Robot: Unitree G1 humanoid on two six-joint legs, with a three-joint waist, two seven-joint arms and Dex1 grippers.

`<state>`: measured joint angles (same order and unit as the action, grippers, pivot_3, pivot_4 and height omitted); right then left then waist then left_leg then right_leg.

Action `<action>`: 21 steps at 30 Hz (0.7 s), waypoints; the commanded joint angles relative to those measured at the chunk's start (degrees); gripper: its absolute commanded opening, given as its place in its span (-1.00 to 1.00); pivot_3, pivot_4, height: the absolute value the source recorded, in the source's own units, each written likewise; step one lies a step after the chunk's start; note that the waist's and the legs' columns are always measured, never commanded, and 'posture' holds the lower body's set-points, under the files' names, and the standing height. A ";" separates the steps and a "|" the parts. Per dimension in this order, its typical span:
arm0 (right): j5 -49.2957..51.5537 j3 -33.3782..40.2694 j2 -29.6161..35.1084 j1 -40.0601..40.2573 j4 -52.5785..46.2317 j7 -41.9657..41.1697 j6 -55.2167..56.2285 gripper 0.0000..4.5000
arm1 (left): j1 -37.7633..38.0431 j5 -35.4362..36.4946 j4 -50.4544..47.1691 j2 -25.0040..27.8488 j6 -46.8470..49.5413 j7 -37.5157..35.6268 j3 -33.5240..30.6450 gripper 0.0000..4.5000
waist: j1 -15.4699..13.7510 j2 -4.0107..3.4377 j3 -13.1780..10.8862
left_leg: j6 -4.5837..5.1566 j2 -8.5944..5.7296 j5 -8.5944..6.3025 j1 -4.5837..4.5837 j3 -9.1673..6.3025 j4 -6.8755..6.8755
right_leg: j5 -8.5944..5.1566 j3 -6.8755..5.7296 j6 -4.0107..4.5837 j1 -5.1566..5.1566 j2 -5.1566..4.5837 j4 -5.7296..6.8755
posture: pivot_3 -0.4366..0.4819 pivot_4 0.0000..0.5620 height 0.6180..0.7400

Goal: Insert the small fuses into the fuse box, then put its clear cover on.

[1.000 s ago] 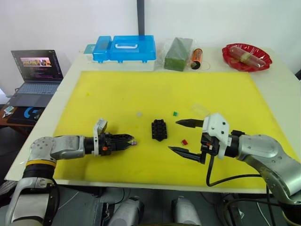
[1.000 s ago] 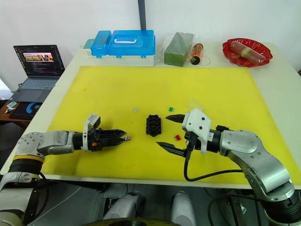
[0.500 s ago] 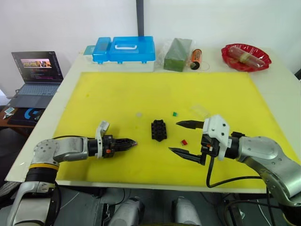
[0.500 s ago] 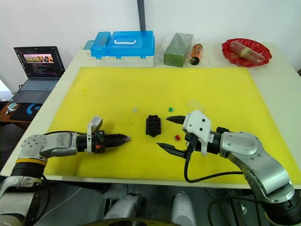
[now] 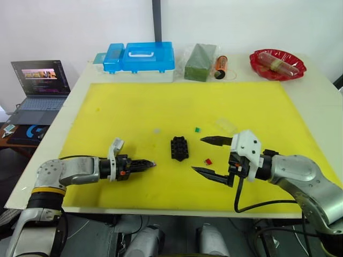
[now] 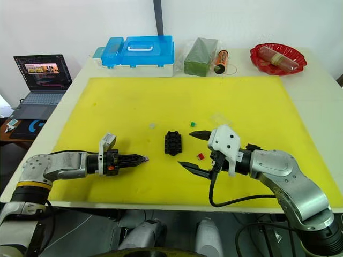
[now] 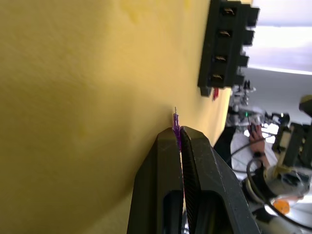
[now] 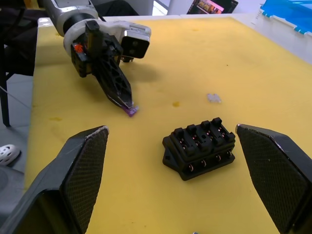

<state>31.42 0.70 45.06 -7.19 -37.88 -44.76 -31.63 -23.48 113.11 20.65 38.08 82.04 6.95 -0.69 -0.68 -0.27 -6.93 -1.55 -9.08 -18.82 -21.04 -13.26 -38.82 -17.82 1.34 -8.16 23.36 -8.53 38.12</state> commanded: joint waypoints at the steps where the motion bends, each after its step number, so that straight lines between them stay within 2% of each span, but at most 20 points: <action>1: -0.25 0.68 -0.60 -1.22 -0.27 -0.15 1.34 1.00 | -5.41 -0.62 1.71 4.46 6.35 -7.32 1.65 -0.99 | -0.02 0.19 -0.10 | 0.00 0.01 0.00 -0.04 0.01 0.00 | 0.00 0.00 -0.01 0.04 0.02 0.01 | -0.05 -0.47 1.00; 4: -0.44 0.81 -0.61 -1.28 -0.09 -0.51 1.57 1.00 | -11.53 -7.23 1.07 6.48 10.01 -15.55 1.30 -0.99 | -0.01 0.26 -0.12 | 0.00 0.00 0.00 -0.13 0.00 -0.02 | 0.00 0.00 -0.01 0.10 0.05 0.01 | -0.05 -0.47 1.00; 7: -0.38 1.05 -0.53 -1.33 0.26 -0.95 1.75 1.00 | -17.01 -22.68 -5.89 7.95 3.95 -30.89 2.18 -0.99 | -0.04 0.31 -0.15 | 0.00 -0.01 0.00 -0.19 0.00 -0.03 | 0.00 -0.05 -0.01 0.14 0.06 0.00 | -0.05 -0.47 1.00; 11: -0.60 1.05 -0.51 -1.18 0.54 -1.39 2.19 1.00 | -23.47 -45.89 -9.97 11.84 -13.14 -59.28 13.13 -0.99 | 0.12 0.31 -0.15 | 0.00 0.05 0.00 -0.19 0.21 0.06 | 0.00 -0.08 -0.01 0.19 0.03 -0.06 | -0.05 -0.47 1.00; 13: -0.84 1.22 -0.54 -0.68 0.64 -1.54 2.60 1.00 | -27.97 -54.78 -7.81 13.17 -17.86 -71.42 19.78 -0.99 | 0.13 0.34 -0.18 | 0.00 0.13 0.00 -0.19 0.31 0.13 | 0.00 -0.10 -0.02 0.23 0.06 -0.14 | -0.05 -0.47 1.00; 17: -1.09 1.95 -0.59 1.26 -0.13 -1.20 3.28 1.00 | -37.68 -72.10 0.43 11.53 -34.63 -94.83 30.26 -0.99 | -0.04 0.51 -0.30 | 0.00 0.15 0.00 -0.26 0.34 0.13 | 0.02 -0.14 -0.06 0.29 0.12 -0.16 | -0.05 -0.47 1.00; 19: -1.27 1.91 -0.71 1.81 -0.39 -0.91 3.57 1.00 | -41.00 -75.00 1.62 12.07 -43.22 -99.05 36.23 -0.99 | 0.00 0.64 -0.43 | 0.00 0.16 0.00 -0.31 0.34 0.10 | 0.04 -0.19 -0.09 0.28 0.16 -0.20 | -0.05 -0.47 1.00; 21: -1.57 1.54 -1.10 1.94 -0.68 -0.32 3.62 1.00 | -44.18 -77.96 3.46 12.60 -53.74 -99.45 42.61 -0.99 | 0.02 0.72 -0.48 | 0.00 0.24 0.00 -0.34 0.32 0.10 | 0.13 -0.18 -0.26 0.27 0.22 -0.35 | -0.05 -0.47 1.00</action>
<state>29.93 1.13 44.34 -4.96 -36.69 -45.50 -29.27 -66.02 37.40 23.44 49.64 35.45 -90.91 39.02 -0.66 0.44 -7.42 -1.54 -8.80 -18.82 -21.39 -12.93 -38.70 -17.66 1.16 -8.49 23.63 -8.30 37.73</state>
